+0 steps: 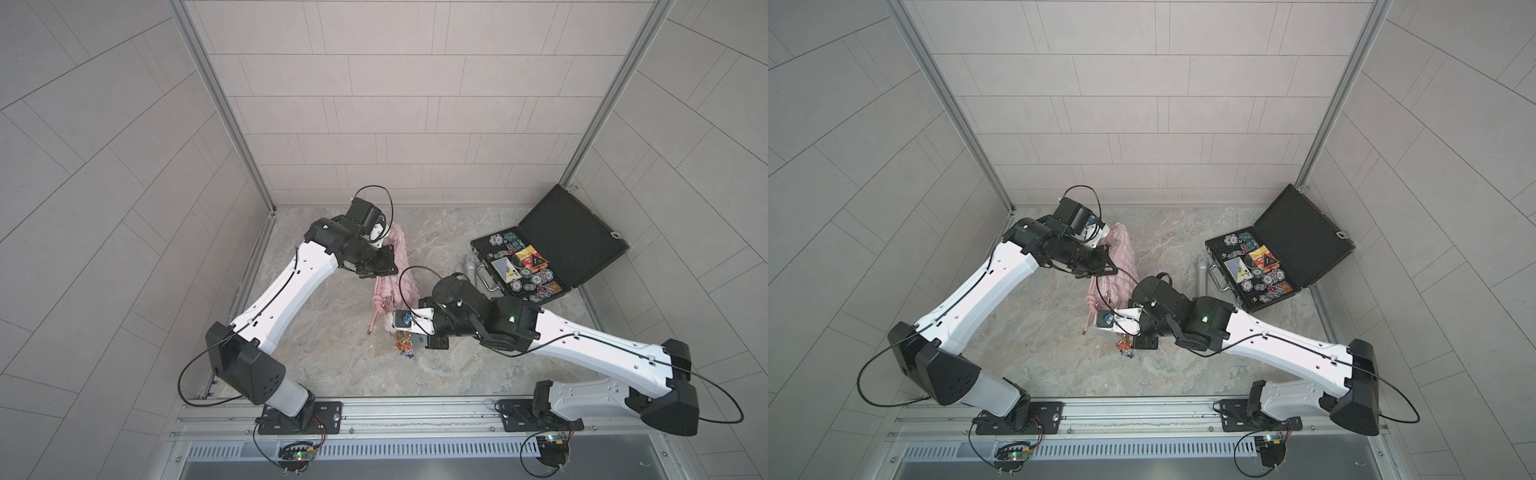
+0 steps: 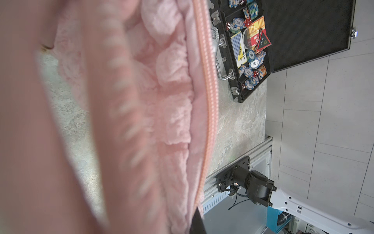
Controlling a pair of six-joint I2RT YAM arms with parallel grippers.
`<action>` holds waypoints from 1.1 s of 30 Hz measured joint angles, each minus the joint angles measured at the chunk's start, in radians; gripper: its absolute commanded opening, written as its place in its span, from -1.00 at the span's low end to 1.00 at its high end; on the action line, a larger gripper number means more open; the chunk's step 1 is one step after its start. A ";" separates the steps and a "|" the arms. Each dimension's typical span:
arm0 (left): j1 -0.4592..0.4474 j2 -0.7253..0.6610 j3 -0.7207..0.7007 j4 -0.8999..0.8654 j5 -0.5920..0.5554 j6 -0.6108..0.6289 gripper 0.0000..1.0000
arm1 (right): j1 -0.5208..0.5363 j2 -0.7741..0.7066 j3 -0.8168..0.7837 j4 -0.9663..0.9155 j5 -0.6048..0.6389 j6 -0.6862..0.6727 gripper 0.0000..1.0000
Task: Remove the decoration from the bag
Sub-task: Place the decoration item at the center of the board, then place the bag at the center of the board.
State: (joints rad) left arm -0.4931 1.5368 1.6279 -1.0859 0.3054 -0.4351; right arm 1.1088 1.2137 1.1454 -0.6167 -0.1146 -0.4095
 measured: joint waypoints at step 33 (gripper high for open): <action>0.022 0.003 -0.491 0.346 0.000 0.062 -0.89 | -0.562 -0.089 -0.310 0.276 -0.141 0.283 0.12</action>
State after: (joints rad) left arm -0.4709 1.5398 1.1370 -0.7399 0.3050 -0.3729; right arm 0.5465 1.1244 0.8356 -0.3408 -0.2554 -0.1261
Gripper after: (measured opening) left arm 0.090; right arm 0.537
